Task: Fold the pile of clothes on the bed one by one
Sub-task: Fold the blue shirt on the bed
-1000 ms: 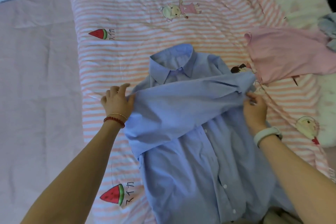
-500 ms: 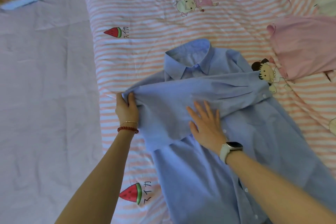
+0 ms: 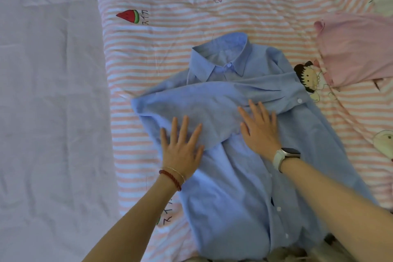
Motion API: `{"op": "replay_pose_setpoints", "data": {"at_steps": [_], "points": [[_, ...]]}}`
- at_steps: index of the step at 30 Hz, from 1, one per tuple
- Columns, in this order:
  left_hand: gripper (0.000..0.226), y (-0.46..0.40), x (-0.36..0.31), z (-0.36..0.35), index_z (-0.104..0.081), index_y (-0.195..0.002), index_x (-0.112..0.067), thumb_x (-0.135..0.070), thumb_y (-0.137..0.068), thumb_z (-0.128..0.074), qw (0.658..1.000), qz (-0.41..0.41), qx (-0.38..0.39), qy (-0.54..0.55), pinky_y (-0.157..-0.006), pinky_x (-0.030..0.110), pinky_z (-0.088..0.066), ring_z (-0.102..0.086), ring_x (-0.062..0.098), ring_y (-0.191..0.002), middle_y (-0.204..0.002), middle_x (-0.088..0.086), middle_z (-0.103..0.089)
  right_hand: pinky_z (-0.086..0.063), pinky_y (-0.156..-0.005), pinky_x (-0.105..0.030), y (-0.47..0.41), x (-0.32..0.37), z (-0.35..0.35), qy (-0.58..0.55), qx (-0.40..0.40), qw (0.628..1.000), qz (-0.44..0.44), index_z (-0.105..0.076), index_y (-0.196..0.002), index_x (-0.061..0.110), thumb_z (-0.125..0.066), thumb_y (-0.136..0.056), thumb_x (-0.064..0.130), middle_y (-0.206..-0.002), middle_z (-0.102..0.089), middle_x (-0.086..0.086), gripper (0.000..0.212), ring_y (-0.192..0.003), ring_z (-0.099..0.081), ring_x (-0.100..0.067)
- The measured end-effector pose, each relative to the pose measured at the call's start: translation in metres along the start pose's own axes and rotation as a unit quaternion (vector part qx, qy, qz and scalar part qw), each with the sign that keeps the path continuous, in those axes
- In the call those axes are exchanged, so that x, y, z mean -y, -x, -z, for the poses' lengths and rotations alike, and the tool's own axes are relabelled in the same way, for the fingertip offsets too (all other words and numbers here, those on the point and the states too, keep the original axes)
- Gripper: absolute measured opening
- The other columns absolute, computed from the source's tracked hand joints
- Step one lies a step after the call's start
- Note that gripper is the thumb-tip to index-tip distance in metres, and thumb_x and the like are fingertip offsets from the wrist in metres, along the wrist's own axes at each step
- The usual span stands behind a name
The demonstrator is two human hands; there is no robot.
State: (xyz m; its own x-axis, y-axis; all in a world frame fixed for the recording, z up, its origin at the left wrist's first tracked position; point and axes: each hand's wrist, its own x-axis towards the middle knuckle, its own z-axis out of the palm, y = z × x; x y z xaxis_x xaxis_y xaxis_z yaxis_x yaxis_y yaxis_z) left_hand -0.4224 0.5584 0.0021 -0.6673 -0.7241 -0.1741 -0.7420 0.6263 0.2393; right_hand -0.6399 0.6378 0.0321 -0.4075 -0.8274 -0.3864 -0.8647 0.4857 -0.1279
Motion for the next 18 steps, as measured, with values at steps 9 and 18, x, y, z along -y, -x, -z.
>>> {"op": "replay_pose_setpoints", "data": {"at_steps": [9,18], "points": [[0.063,0.006,-0.008,0.000,-0.060,-0.123,-0.020,-0.048,-0.071,-0.037,0.982,0.117,0.141,0.034,-0.110,0.057,-0.016,-0.024,0.036,-0.139,-0.148,0.012,-0.035,-0.030,-0.106,-0.037,0.015,-0.099,0.022,-0.177,-0.098,0.978,-0.051,-0.043,-0.135,0.003,-0.038,-0.098,0.012,-0.143,-0.039,-0.015,0.038,-0.132,-0.035,-0.030],[0.055,-0.030,-0.190,-0.004,-0.044,-0.129,-0.019,-0.039,-0.078,-0.040,0.993,-0.045,0.050,0.098,-0.083,0.059,-0.049,-0.049,0.044,-0.121,-0.135,0.018,-0.050,-0.039,-0.060,-0.025,0.041,-0.228,0.017,-0.321,0.011,0.914,-0.249,-0.060,-0.104,0.002,-0.046,-0.095,0.017,-0.090,-0.061,-0.009,0.023,-0.084,-0.056,-0.025]]}}
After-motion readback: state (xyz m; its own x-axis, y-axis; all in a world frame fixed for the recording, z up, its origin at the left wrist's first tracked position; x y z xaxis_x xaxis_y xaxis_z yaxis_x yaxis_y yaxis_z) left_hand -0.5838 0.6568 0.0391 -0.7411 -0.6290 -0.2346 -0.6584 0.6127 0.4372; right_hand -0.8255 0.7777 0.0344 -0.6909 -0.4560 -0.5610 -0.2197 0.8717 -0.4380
